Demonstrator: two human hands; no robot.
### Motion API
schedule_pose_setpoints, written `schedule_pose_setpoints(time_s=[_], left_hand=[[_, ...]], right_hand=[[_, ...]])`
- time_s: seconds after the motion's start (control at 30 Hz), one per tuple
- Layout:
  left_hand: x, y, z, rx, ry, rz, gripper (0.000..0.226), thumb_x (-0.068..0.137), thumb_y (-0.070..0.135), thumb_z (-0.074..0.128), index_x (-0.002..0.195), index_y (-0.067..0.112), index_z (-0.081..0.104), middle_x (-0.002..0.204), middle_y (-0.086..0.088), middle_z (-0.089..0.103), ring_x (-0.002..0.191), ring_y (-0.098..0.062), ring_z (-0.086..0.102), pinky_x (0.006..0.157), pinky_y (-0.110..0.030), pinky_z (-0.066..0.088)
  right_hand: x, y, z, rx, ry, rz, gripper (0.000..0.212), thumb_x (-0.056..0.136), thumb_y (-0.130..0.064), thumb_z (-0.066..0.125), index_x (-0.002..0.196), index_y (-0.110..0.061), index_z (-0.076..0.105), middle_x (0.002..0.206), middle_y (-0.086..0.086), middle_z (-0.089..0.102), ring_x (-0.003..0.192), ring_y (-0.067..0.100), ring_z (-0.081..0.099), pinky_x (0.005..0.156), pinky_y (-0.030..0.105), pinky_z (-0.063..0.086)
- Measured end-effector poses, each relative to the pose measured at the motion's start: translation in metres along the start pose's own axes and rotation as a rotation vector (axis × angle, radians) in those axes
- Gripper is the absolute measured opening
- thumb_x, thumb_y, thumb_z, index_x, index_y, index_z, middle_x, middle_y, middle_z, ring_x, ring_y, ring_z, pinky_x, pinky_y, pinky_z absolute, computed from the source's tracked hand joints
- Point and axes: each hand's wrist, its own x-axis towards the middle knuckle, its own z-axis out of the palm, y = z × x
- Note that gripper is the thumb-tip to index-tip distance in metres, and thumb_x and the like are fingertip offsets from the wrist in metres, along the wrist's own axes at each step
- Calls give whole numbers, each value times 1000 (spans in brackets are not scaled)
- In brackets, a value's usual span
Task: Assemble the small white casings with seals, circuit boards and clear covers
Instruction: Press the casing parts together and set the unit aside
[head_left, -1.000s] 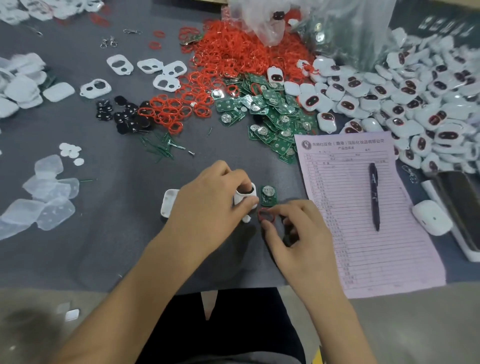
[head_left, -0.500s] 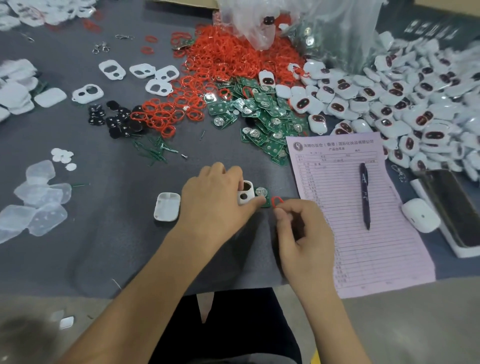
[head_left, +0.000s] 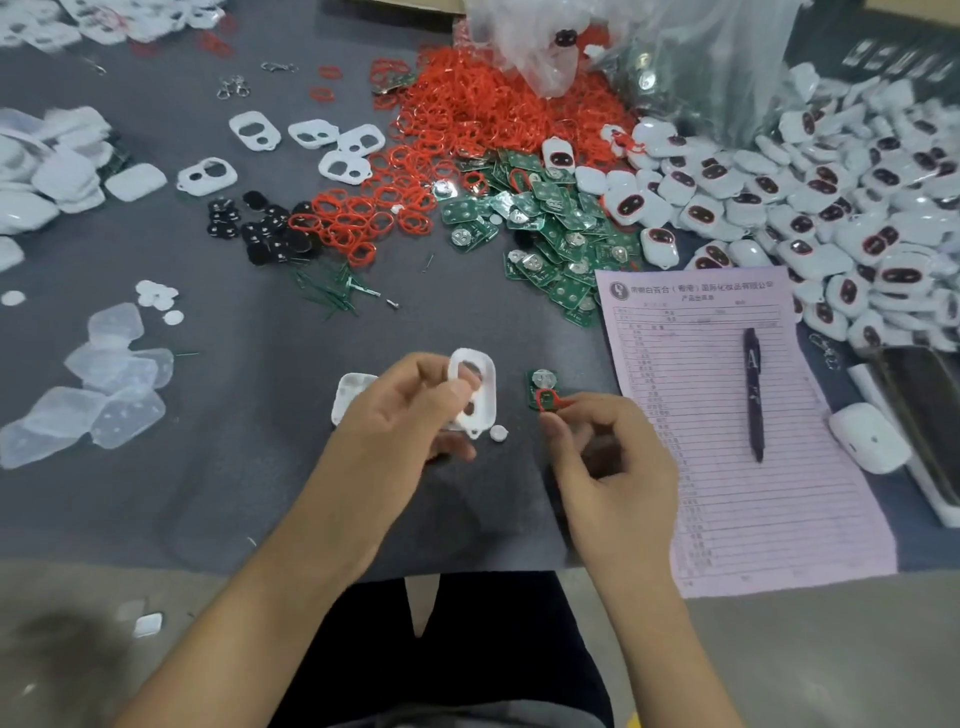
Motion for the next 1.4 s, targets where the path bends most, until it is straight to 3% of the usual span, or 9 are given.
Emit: schedule_pose_setpoints(time_s=[0.1,0.37,0.5,0.6,0.77,0.93,1.13,1.23,1.4], left_hand=[[-19,-11,-7,-107,-29,-13,17,96,30,70,98,14,74,105,-9,79,96,-27,78,70,-24,59],[-26,-16,-20,7,54,30,19,105,10,54,114,11,71,98,-7,80,93,-23,78,73,-28,63],[-29,-15,-18,-15,29,29,25,101,25,54,111,25,77,106,-6,79,101,-24,77,83,-34,63],[-30,-18,-18,-103,3,9,27,104,34,52,111,22,75,110,-11,78,104,-29,76,84,-40,64],[-27,-17,-19,-351,-76,-145,25,96,36,59,105,17,71,109,-13,77,90,-20,75,72,-28,60],[-28,-25,-18,-355,-39,-86,45,91,34,69,127,9,64,117,-16,75,108,-23,73,85,-25,58],[-25,-23,-25,-209,180,58,37,87,33,75,120,17,70,106,-8,79,97,-22,76,85,-30,61],[-27,-21,-30,-107,148,105,33,92,32,67,122,19,68,107,-8,79,103,-23,76,91,-31,59],[-28,-19,-28,-13,98,226,13,98,24,60,100,25,73,93,3,80,84,-7,77,70,-12,56]], right_hand=[[-2,-14,2,97,-12,-13,21,87,-25,79,105,-33,73,93,-13,72,70,11,62,66,14,48],[-3,-42,13,22,-253,-244,14,89,-20,80,102,-23,77,100,-9,69,86,12,66,72,17,47],[0,-40,19,-27,-265,-252,18,87,-16,81,105,-17,78,101,-8,64,89,12,66,70,22,51],[1,-40,19,7,-259,-222,20,84,-11,82,103,-17,78,98,-7,65,86,14,65,71,18,47],[-1,-40,19,89,-267,-172,17,83,-13,80,99,-18,77,95,-6,68,81,20,65,67,20,47],[-6,-37,23,49,-284,-191,26,79,-5,84,99,-19,76,94,-10,67,75,19,63,63,22,48],[-2,-34,17,35,-269,-227,17,82,-11,79,98,-15,76,91,-4,65,77,21,63,60,23,47],[-5,-41,21,82,-263,-222,16,83,-15,78,99,-19,75,95,-8,66,79,19,64,56,20,47],[-6,-48,32,68,-263,-243,21,82,-10,83,100,-18,77,96,-6,67,80,16,66,65,17,46]])
